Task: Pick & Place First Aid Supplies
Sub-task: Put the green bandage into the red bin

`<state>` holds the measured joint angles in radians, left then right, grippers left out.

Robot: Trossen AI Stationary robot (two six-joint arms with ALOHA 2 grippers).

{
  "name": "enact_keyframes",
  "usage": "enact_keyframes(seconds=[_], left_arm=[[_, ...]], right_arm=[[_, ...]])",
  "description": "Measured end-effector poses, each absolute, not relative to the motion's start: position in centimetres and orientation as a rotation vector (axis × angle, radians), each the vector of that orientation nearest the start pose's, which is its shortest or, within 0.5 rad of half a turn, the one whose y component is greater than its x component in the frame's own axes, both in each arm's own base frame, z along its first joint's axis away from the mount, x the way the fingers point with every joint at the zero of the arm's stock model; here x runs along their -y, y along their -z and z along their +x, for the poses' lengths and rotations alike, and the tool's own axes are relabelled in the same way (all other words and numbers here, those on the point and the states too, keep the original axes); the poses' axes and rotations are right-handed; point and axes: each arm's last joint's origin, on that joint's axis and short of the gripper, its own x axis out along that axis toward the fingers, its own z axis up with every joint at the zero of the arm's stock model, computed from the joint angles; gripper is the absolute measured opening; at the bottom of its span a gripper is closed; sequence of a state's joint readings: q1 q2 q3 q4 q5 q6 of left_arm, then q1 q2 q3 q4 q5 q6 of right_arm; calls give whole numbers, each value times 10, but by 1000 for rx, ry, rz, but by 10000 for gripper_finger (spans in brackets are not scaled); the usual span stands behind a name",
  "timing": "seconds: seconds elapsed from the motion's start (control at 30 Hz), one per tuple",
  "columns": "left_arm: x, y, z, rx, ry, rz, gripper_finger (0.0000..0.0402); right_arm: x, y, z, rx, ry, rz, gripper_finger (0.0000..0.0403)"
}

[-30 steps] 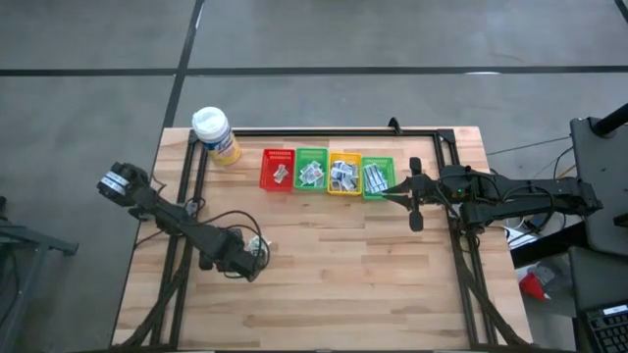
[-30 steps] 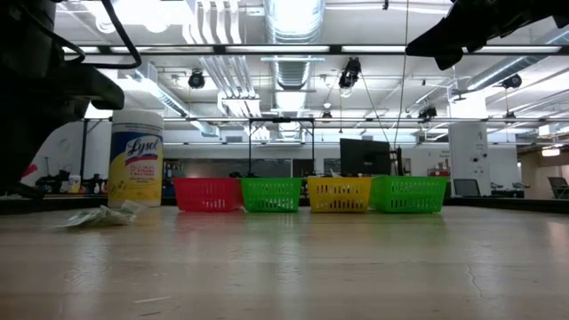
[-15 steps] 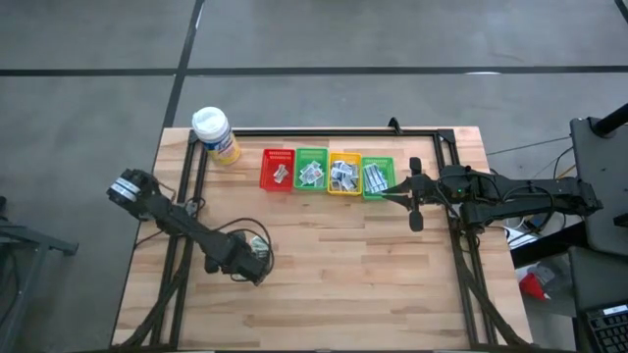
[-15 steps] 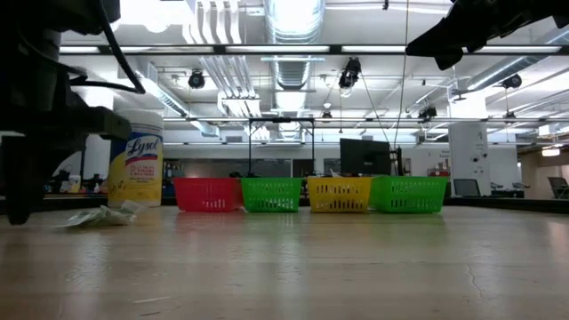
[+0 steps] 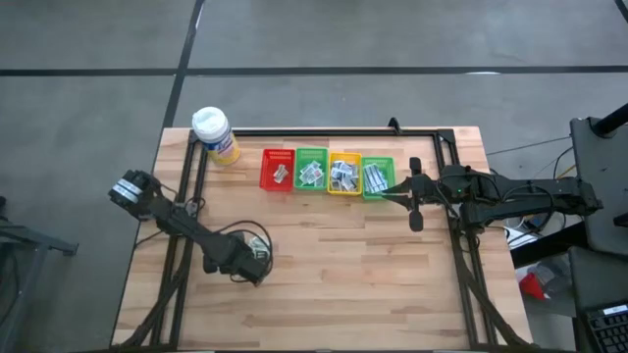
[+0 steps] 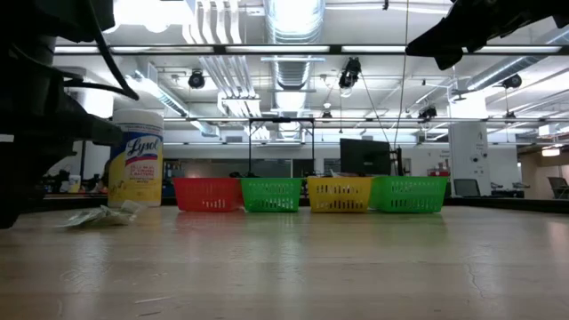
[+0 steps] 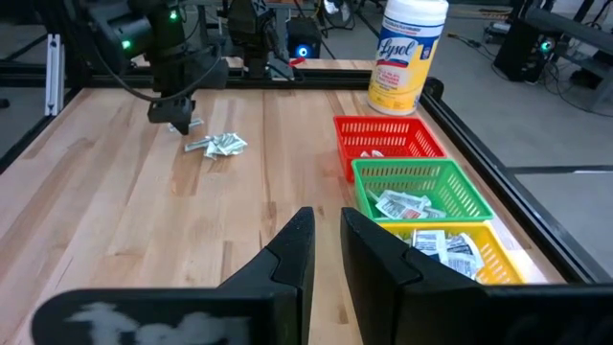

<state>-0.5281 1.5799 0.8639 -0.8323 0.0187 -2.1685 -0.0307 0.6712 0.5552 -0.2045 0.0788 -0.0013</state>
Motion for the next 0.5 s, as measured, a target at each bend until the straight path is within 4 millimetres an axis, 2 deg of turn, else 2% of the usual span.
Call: enact_keyframes(seconds=[0.17,0.3,0.5], left_arm=[[127,-157,213,-1218,-1247,-1280,149],[129,-170,217,-1189,-1233,-1280,149],[129,-183,214,-1218,-1298,-1196,149]], right_arm=[[7,-269,155,-321,108,-9,52],[7,-268,155,-321,108,-9,52],[7,-269,155,-321,108,-10,52]])
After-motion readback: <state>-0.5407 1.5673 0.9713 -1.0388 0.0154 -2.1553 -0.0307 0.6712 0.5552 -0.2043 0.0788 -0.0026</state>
